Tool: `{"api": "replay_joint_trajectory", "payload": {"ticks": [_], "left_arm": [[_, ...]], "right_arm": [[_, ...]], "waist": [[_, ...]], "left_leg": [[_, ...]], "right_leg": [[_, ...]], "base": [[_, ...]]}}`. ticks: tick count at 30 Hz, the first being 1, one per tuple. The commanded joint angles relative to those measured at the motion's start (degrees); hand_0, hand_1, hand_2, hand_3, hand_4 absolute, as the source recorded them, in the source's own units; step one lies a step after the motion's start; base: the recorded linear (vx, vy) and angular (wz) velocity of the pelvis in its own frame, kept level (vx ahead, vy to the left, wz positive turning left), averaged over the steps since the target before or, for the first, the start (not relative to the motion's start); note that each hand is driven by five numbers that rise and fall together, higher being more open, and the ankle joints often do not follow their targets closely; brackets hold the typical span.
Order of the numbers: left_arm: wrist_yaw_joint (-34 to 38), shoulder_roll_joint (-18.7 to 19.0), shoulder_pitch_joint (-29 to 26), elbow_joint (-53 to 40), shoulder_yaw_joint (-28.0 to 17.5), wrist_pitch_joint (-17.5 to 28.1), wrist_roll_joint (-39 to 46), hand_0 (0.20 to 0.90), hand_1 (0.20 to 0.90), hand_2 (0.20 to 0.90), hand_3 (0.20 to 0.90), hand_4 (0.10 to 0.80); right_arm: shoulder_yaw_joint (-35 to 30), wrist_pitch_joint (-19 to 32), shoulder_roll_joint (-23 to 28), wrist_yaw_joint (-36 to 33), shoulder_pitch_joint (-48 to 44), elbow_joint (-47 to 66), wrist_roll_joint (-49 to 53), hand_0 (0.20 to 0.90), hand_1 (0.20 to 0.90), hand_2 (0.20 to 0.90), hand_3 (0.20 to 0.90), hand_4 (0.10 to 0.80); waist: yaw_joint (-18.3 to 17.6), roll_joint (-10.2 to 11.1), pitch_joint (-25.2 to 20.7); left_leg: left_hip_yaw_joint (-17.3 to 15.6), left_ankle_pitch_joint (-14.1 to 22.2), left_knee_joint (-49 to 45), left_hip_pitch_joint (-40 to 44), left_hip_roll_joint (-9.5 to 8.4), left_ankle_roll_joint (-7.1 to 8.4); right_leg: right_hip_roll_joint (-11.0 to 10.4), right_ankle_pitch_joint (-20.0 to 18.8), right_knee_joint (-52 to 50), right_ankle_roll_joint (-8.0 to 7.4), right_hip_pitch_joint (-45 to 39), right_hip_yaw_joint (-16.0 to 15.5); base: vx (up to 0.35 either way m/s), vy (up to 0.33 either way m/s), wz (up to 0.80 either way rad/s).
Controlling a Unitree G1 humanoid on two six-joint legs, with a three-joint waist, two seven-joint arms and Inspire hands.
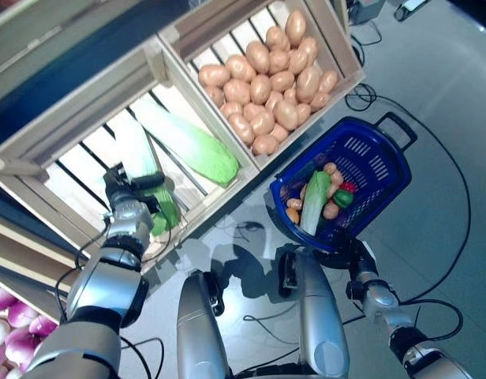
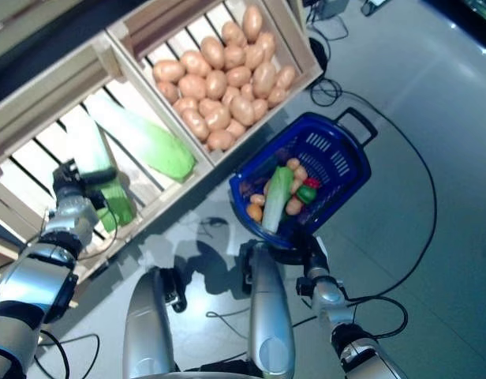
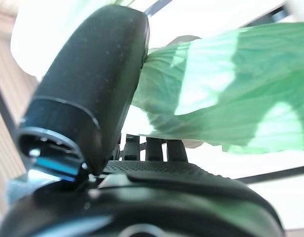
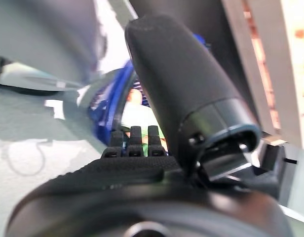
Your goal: Put vegetables into the basket
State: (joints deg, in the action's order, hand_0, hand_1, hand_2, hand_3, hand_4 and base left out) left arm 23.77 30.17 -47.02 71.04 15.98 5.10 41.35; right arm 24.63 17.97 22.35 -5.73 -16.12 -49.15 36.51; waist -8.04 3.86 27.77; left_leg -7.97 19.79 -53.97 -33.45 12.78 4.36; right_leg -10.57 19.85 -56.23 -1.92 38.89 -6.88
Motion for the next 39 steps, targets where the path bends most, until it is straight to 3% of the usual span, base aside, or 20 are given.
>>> {"api": "replay_joint_trajectory", "payload": {"ticks": [1, 5, 13, 17, 21, 25, 39], "left_arm": [[-0.29, -0.16, 5.1, -2.92, -1.07, 5.16, 0.0, 0.3, 0.3, 0.3, 0.3, 0.4], [-0.62, -0.97, 8.76, -6.72, -2.73, 8.33, -1.39, 0.3, 0.3, 0.3, 0.3, 0.4], [4.57, -6.3, 23.68, -24.19, -6.63, 13.79, -9.49, 0.3, 0.3, 0.3, 0.3, 0.4], [5.87, -8.1, 29.56, -33.58, -8.05, 17.0, -12.91, 0.3, 0.3, 0.3, 0.3, 0.4], [6.51, -6.29, 32.91, -44.48, -7.34, 18.82, -22.49, 0.3, 0.3, 0.3, 0.3, 0.4], [-1.47, -4.92, 35.52, -54.03, -8.61, 19.92, -23.23, 0.3, 0.3, 0.3, 0.3, 0.4], [-20.07, -4.25, 34.84, -60.64, -3.4, 20.84, -22.36, 0.3, 0.3, 0.3, 0.3, 0.4]], "right_arm": [[-2.72, 5.38, 0.84, -2.74, 1.71, 2.99, 1.25, 0.9, 0.9, 0.9, 0.9, 0.8], [-3.33, 5.98, 0.21, -3.03, 3.09, 4.91, 1.42, 0.9, 0.9, 0.9, 0.9, 0.8], [-7.14, 6.6, -2.49, -4.55, 11.5, 15.03, -0.68, 0.9, 0.9, 0.9, 0.9, 0.8], [-9.53, 6.94, -3.31, -0.15, 14.57, 21.4, 0.24, 0.9, 0.9, 0.9, 0.9, 0.8], [-12.22, 8.25, -3.19, 4.27, 15.79, 25.9, 1.18, 0.9, 0.9, 0.9, 0.9, 0.8], [-16.06, 8.58, -2.63, 9.84, 15.39, 31.19, 4.3, 0.9, 0.9, 0.9, 0.9, 0.8], [-20.24, 1.75, 2.38, 24.69, 6.68, 42.67, 20.06, 0.9, 0.9, 0.9, 0.9, 0.8]], "waist": [[0.5, -1.53, -7.91], [1.21, -1.92, -9.83], [3.14, -3.02, -16.54], [3.78, -3.3, -18.87], [4.54, -3.38, -20.83], [5.68, -3.13, -22.45], [7.86, -1.89, -24.85]], "left_leg": [[0.09, -5.11, 10.11, 5.29, 0.6, -0.49], [-0.35, -6.56, 14.47, 9.54, 0.16, -0.65], [-0.7, -11.84, 29.88, 23.76, -2.79, -0.92], [-1.51, -14.81, 39.09, 30.37, -4.69, -0.6], [-1.62, -17.42, 45.91, 33.99, -6.06, -0.33], [-1.68, -18.54, 50.98, 36.76, -6.82, -0.26], [-1.5, -19.48, 58.68, 40.61, -7.43, -0.73]], "right_leg": [[-3.45, -3.95, 8.1, -2.19, -7.75, 2.24], [-3.74, -4.96, 11.98, -2.15, -12.11, 1.41], [-2.52, -10.04, 30.36, -2.41, -28.26, -2.25], [-1.56, -13.44, 41.34, -3.28, -36.01, -4.51], [-0.26, -16.69, 48.53, -4.14, -40.21, -5.42], [0.45, -19.31, 54.23, -4.86, -43.26, -6.16], [2.75, -21.61, 60.29, -5.21, -46.49, -6.4]], "base": [[0.085, -0.003, -0.09], [0.087, -0.018, -0.05], [0.139, -0.014, -0.02], [0.1, -0.009, 0.03], [0.065, -0.022, 0.07], [0.046, -0.05, 0.05], [0.017, -0.06, 0.02]]}}
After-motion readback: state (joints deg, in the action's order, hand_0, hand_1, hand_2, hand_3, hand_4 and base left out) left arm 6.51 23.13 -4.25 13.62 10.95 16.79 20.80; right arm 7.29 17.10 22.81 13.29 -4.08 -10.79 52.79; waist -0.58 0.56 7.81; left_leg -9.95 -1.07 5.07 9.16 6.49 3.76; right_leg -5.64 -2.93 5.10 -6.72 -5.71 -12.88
